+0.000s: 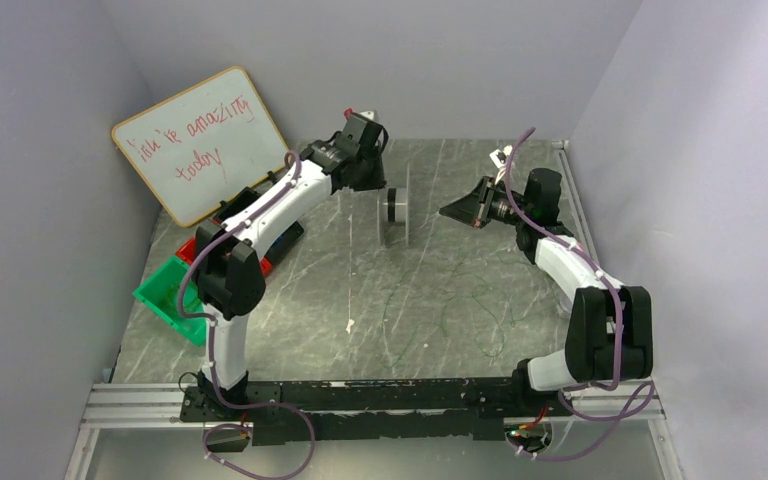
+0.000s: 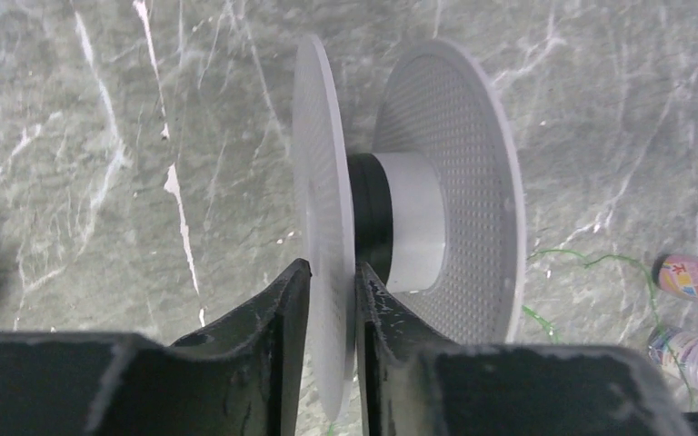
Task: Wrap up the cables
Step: Place the cable reel at the center of the board.
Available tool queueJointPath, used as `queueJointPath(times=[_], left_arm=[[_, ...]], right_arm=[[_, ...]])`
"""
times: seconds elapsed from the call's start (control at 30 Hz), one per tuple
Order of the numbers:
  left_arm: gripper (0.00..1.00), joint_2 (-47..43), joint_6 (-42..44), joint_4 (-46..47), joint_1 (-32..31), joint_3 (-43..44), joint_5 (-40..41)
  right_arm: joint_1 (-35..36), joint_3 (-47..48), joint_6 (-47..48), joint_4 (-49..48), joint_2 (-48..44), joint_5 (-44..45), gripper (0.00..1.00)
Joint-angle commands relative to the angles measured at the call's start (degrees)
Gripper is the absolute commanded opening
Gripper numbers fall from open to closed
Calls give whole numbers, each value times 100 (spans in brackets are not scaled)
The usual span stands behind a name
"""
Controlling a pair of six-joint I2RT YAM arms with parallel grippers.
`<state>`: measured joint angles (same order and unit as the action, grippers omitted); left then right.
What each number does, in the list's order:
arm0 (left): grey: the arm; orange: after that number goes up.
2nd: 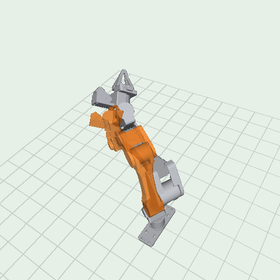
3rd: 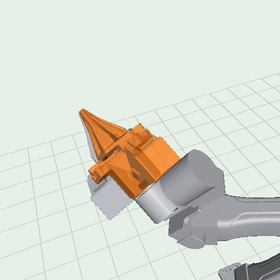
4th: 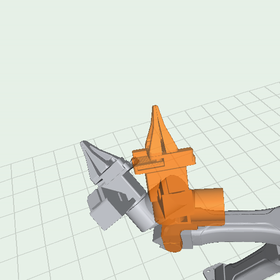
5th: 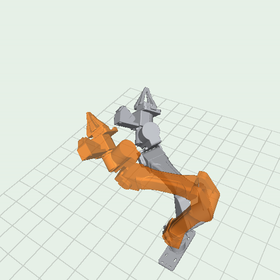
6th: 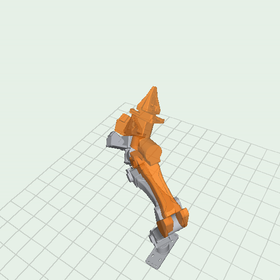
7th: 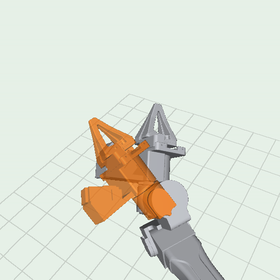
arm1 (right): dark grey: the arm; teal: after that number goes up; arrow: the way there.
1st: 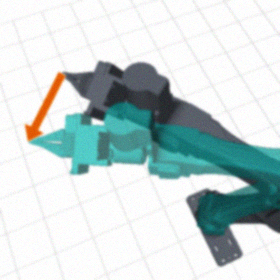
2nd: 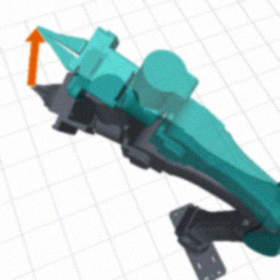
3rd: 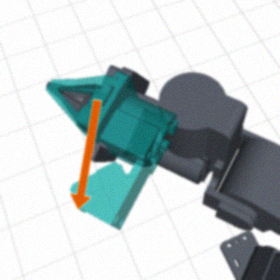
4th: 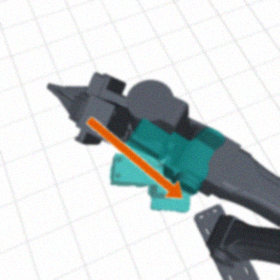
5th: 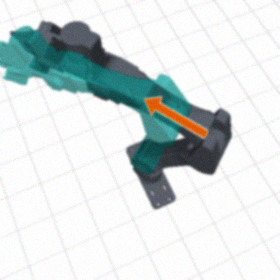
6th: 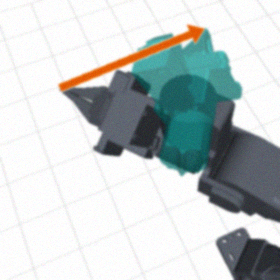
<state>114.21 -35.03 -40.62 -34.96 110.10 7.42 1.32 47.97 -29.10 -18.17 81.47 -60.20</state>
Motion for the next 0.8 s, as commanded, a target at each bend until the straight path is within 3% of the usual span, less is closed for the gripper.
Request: queueJointPath(times=[0.0,0.4,0.53,0.67,0.77], left_arm=[[33,-9,215,172,-42,363,135],[70,-317,810,181,-40,1054,-296],[84,-384,1659,323,-46,1286,-1509],[83,-378,2976,87,-49,1436,-3661],[82,-453,3854,-237,-70,1308,-4735]], right_arm=[[17,283,254,0,-260,-89,0],[8,406,580,322,-378,-64,0],[2,445,553,331,-456,-203,0],[-18,521,552,391,-596,-457,0],[-33,594,728,595,-777,-564,0]])
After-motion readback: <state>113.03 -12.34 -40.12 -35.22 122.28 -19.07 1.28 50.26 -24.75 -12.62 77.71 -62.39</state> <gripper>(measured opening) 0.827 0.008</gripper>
